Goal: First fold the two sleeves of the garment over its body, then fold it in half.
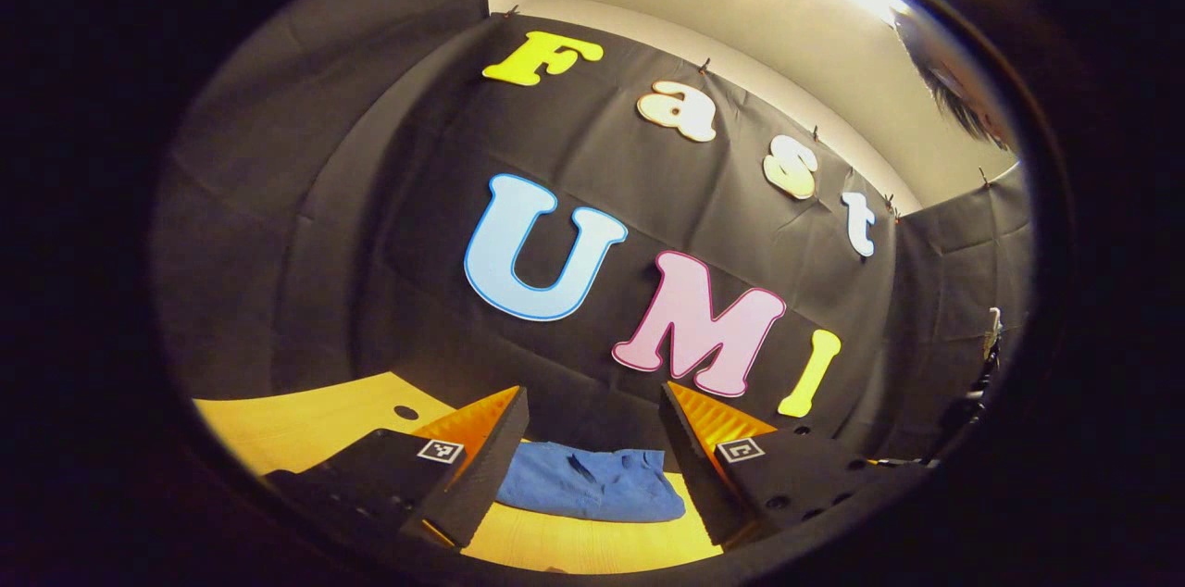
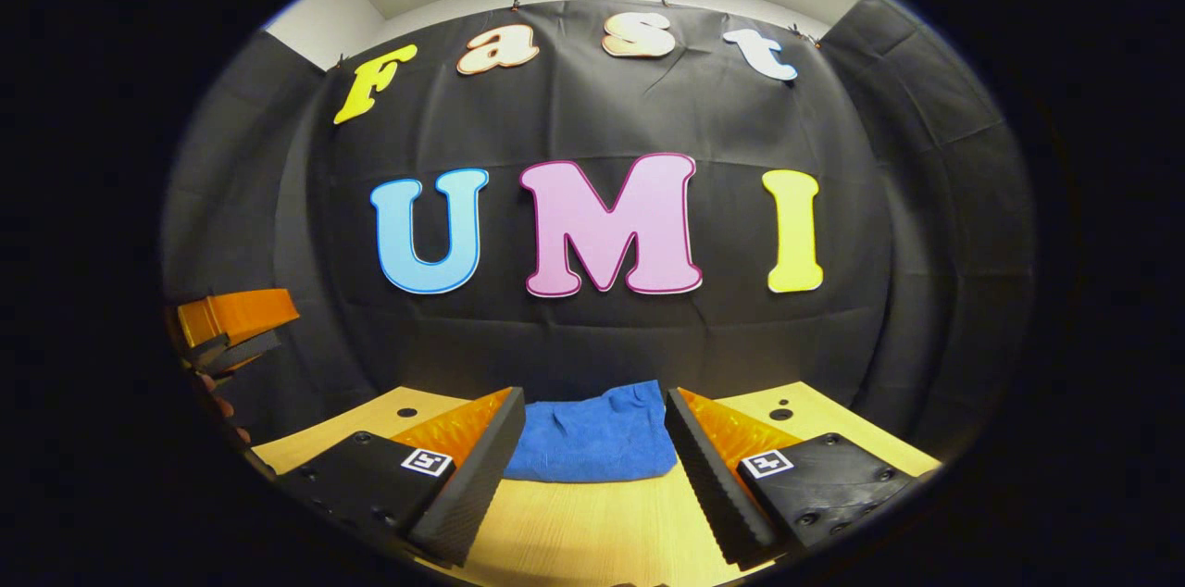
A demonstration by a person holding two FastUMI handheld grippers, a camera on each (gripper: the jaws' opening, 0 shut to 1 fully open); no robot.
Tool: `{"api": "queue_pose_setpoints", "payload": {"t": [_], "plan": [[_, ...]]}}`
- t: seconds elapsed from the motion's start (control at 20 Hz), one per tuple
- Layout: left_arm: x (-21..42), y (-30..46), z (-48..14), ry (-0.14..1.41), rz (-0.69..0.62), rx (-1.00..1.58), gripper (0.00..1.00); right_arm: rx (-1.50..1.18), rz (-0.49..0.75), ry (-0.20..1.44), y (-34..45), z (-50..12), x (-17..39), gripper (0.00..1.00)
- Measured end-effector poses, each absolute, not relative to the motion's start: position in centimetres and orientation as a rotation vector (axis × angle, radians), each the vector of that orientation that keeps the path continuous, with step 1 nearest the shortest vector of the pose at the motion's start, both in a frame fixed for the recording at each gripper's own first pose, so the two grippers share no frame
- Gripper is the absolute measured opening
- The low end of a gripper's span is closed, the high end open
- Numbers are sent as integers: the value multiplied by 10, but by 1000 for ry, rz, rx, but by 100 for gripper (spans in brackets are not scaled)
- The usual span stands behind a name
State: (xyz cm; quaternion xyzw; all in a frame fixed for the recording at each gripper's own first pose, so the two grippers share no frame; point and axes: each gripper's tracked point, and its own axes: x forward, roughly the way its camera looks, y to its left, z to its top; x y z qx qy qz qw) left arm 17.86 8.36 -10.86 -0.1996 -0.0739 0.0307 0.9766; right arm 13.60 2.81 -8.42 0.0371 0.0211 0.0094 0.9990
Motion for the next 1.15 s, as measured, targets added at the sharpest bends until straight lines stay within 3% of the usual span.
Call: {"api": "queue_pose_setpoints", "payload": {"t": [0.05, 0.15, 0.4, 0.6, 0.85, 1.15], "plan": [[161, 83, -104, -151, 56, -342, 82, 75, 14, 52, 26, -77, 125, 93], [130, 85, -96, -128, 69, -221, 82, 78, 16, 66, 28, -60, 102, 98], [48, 62, -63, -123, 76, -156, 81, 95, 98, 70, 47, -15, 36, 97], [7, 46, -46, -133, 73, -79, 81, 107, 125, -29, 43, 27, -18, 100], [-9, 37, -41, -126, 80, -96, 81, 61, 105, -76, 33, 33, -54, 97], [-9, 36, -27, -159, 87, -47, 83, 73, 119, -67, 37, 25, -56, 97]]}}
